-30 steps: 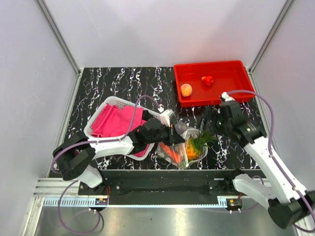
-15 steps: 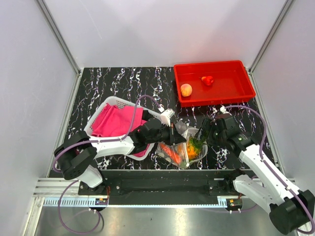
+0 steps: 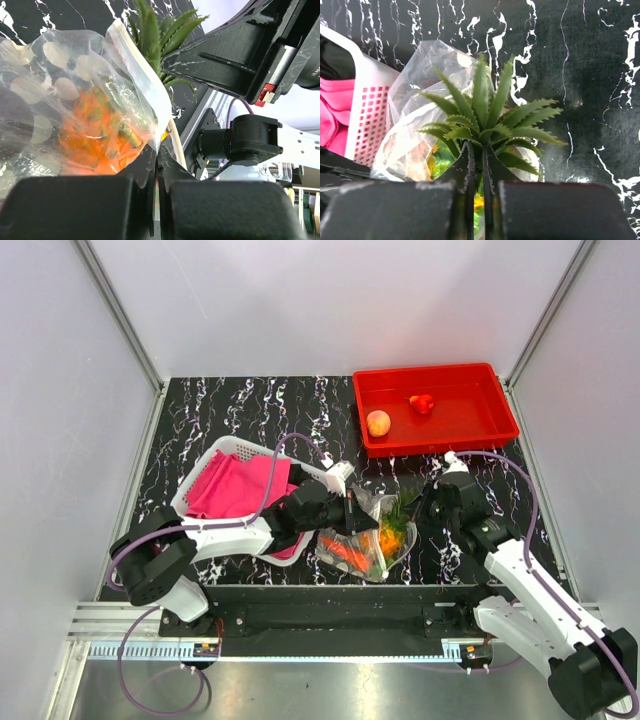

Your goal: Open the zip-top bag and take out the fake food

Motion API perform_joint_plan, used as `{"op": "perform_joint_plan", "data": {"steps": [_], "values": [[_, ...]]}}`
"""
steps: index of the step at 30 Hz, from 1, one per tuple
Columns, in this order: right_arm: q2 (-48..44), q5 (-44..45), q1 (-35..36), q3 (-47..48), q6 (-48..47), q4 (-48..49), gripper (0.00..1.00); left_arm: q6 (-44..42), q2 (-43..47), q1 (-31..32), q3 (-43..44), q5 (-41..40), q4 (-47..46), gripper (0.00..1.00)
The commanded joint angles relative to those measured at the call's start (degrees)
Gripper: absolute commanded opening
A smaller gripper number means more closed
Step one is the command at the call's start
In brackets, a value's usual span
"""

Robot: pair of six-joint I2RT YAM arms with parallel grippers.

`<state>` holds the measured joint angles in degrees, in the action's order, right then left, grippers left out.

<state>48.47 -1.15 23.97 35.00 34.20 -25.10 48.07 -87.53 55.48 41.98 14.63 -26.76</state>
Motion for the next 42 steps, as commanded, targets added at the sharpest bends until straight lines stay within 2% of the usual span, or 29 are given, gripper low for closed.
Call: {"op": "perform_joint_plan", "data": {"steps": [1,6,15,19,24,27,28,30,34,38,40,42], "values": [[-1.2,-0.1,0.0,1.5,-1.4,1.6,0.00,0.1,1.4,0.2,-0.5,0.3,-4.4,0.00],[-3.6,-1.4,0.0,5.6,-1.7,-2.7,0.00,0.1,1.7,0.2,-0.4,-0.1,-3.7,0.00],[-7.2,2.6,0.0,20.6,-3.0,-14.1,0.00,0.3,0.6,0.2,-0.4,-1.7,-3.4,0.00],[-4.4,4.1,0.0,27.6,-3.7,-14.7,0.00,0.4,0.3,0.2,-0.8,-1.3,-4.4,0.00],[-0.2,4.1,0.0,32.1,-3.7,-12.5,0.00,0.2,0.8,0.2,0.3,-0.5,-3.7,0.00],[2.1,1.3,0.0,34.0,-1.4,-10.0,0.00,0.1,1.0,0.2,1.4,0.2,-3.3,0.00],[2.6,-1.9,0.0,34.3,-0.7,-9.1,0.00,-0.3,1.2,0.2,2.1,0.2,-2.6,0.00],[3.8,-3.0,0.1,35.2,2.0,-7.7,0.00,-0.9,1.0,0.2,3.0,0.0,-1.4,0.00],[5.1,-14.2,0.0,34.3,10.3,-3.4,0.00,-1.0,0.9,0.2,3.3,0.0,-1.5,0.00],[2.4,-17.1,0.0,29.3,19.7,0.0,0.00,-1.6,1.1,0.1,3.9,-0.4,-0.6,0.00],[0.1,-20.6,0.0,27.0,22.0,2.2,0.00,-1.8,1.9,0.0,4.2,-0.7,-0.2,0.00],[-1.4,-20.6,0.0,24.9,22.6,1.6,0.00,-3.2,2.5,-0.3,5.3,-1.0,1.4,0.00]]}}
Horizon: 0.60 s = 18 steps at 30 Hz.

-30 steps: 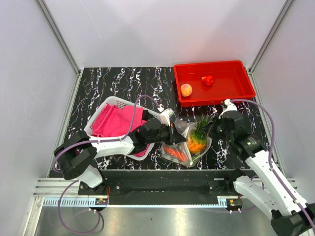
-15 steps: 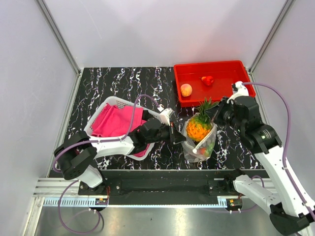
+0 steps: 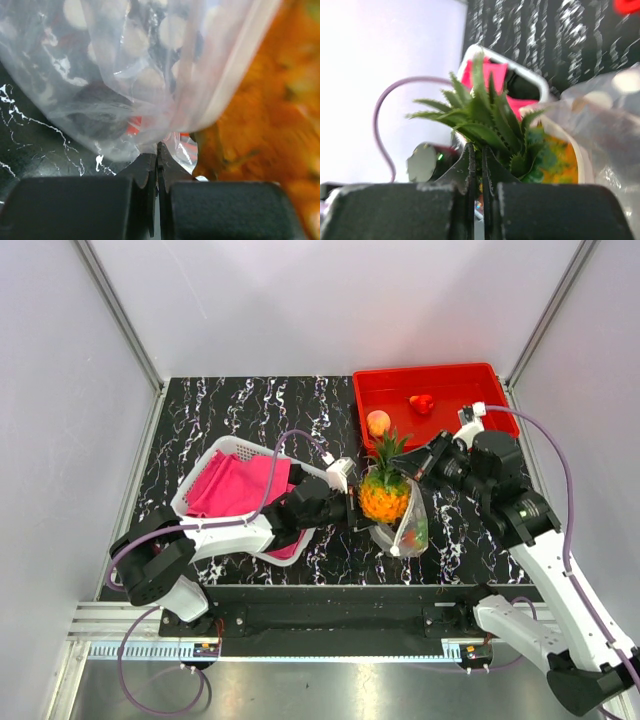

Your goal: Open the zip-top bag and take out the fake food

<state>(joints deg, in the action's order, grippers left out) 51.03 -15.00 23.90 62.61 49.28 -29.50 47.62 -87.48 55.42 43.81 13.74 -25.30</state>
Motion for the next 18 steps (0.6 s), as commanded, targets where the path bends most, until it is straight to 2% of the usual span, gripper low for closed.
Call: {"op": "perform_joint_plan", "data": {"steps": [1,4,7,10,14,18], "values": [[-5.3,-5.9,0.1,-2.9,6.9,5.0,0.00,-3.1,2.6,-0.3,4.0,-0.1,1.5,0.00],[-5.5,-2.8,0.1,-1.1,3.6,0.3,0.00,-3.8,2.2,-0.5,4.3,0.2,2.5,0.00],[-4.3,2.1,0.1,7.1,-3.0,-4.8,0.00,-2.9,2.3,-0.6,2.2,-1.0,1.7,0.00],[-1.8,4.9,0.1,12.6,-5.0,-6.5,0.00,-2.3,2.1,-0.6,0.8,-1.8,1.8,0.00],[2.0,3.9,0.1,14.6,-3.4,-3.5,0.00,-1.1,2.2,-0.6,0.7,-0.8,-0.5,0.00],[7.7,9.0,-0.4,17.6,-6.6,-1.6,0.00,-2.0,3.1,-0.6,2.5,-0.7,2.3,0.00]]}}
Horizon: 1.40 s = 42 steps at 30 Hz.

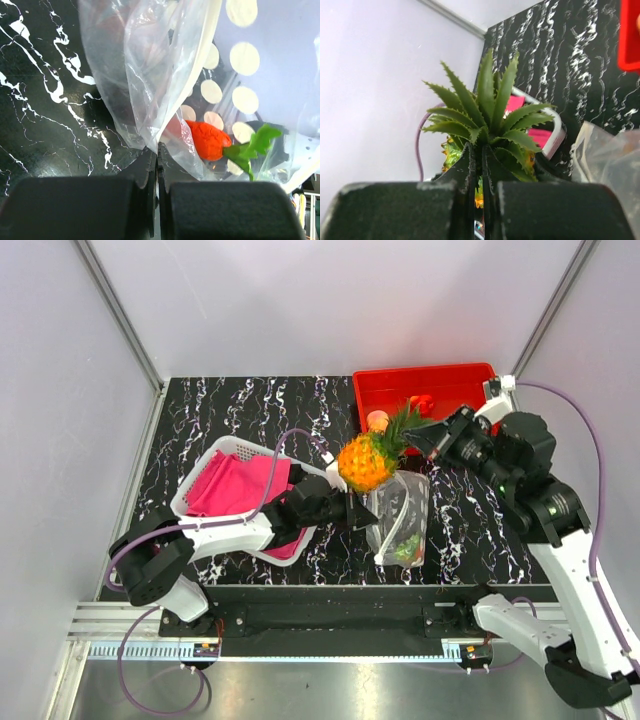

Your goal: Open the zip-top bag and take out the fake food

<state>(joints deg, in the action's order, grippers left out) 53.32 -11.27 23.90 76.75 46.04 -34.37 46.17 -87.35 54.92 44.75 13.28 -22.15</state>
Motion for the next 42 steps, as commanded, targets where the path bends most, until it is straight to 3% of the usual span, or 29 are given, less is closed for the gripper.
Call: {"op": "perform_joint_plan", "data": {"steps": [1,4,11,20,27,28,33,36,40,42], "values": [[6.8,6.3,-0.7,5.9,-6.4,3.1,0.00,-0.6,3.5,-0.1,1.6,-0.7,-0.6,0.00],[12.1,10.9,-3.0,9.7,-11.0,3.6,0.00,-2.0,6.0,-0.1,1.5,-2.3,2.9,0.00],[22.9,10.9,-14.6,11.5,-15.6,8.7,0.00,-5.3,14.4,-0.1,1.8,-6.4,9.5,0.00],[42.9,8.6,-26.4,19.1,-18.5,15.6,0.00,-4.2,11.1,-0.2,3.1,-2.6,5.9,0.00],[56.6,6.2,-31.6,26.6,-17.1,11.7,0.01,-3.8,6.4,-0.6,5.3,-0.3,3.8,0.00],[57.6,6.8,-31.6,27.7,-17.3,10.2,0.05,-3.7,5.4,-0.6,5.7,0.1,3.6,0.00],[59.1,7.0,-31.6,29.4,-19.0,3.5,0.54,-3.8,4.1,-0.8,7.3,0.5,3.9,0.00],[56.4,9.2,-31.6,28.2,-19.0,-0.2,0.73,-3.5,4.7,-0.9,7.0,0.3,4.0,0.00],[49.3,7.8,-30.5,22.9,-17.1,-5.2,0.74,-3.4,5.6,-0.9,6.6,-0.7,4.1,0.00],[42.9,10.9,-25.9,18.7,-19.6,-6.2,0.75,-3.5,6.2,-0.9,6.5,-1.8,4.8,0.00]]}}
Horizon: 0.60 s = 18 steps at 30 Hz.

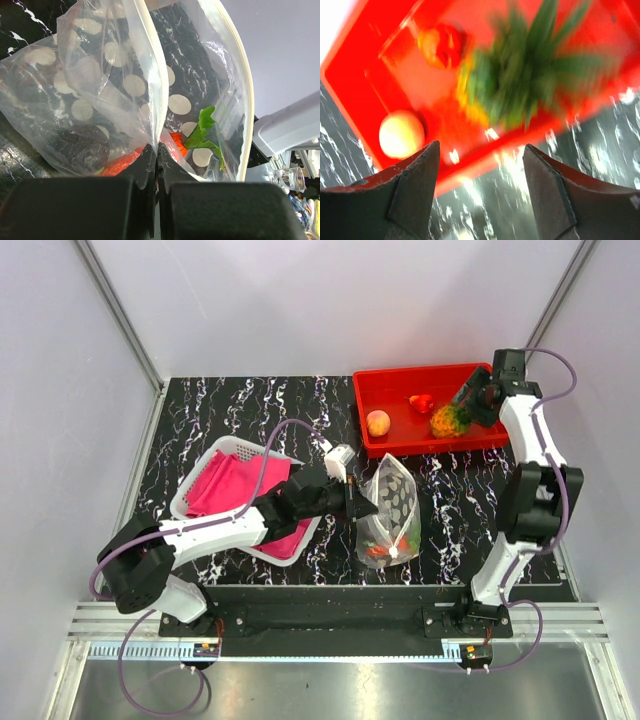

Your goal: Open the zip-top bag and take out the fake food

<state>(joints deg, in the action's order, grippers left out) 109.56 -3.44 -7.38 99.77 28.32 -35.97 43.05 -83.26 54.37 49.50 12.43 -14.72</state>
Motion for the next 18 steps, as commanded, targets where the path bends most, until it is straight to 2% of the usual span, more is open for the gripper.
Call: {"op": "perform_joint_plan", "data": {"steps": [1,2,9,14,15,18], "values": [[-15.5,5.9,7.0,-5.6,-2.7,-5.2,0.76,-0.4,2.4,-0.3,1.7,-1.3,-2.2,0.00],[-19.7,6.0,10.3,-7.1,-3.3,-6.3,0.76,-0.3,2.7,-0.3,1.5,-1.7,-2.3,0.00],[-39.1,3.9,21.8,-21.8,-3.8,-10.8,0.73,-0.9,3.7,-0.3,2.6,-2.1,-0.5,0.00],[-49.7,-1.1,27.0,-26.6,-7.6,-16.1,0.63,-4.6,2.8,-0.4,7.3,-1.6,7.1,0.00],[-50.9,-3.1,27.0,-27.2,-7.7,-16.2,0.53,-5.4,2.1,-0.4,9.5,-0.9,8.5,0.00],[-53.4,-13.6,27.1,-27.8,-7.7,-15.6,0.34,-7.7,1.2,-0.4,11.8,0.1,11.5,0.00]]}}
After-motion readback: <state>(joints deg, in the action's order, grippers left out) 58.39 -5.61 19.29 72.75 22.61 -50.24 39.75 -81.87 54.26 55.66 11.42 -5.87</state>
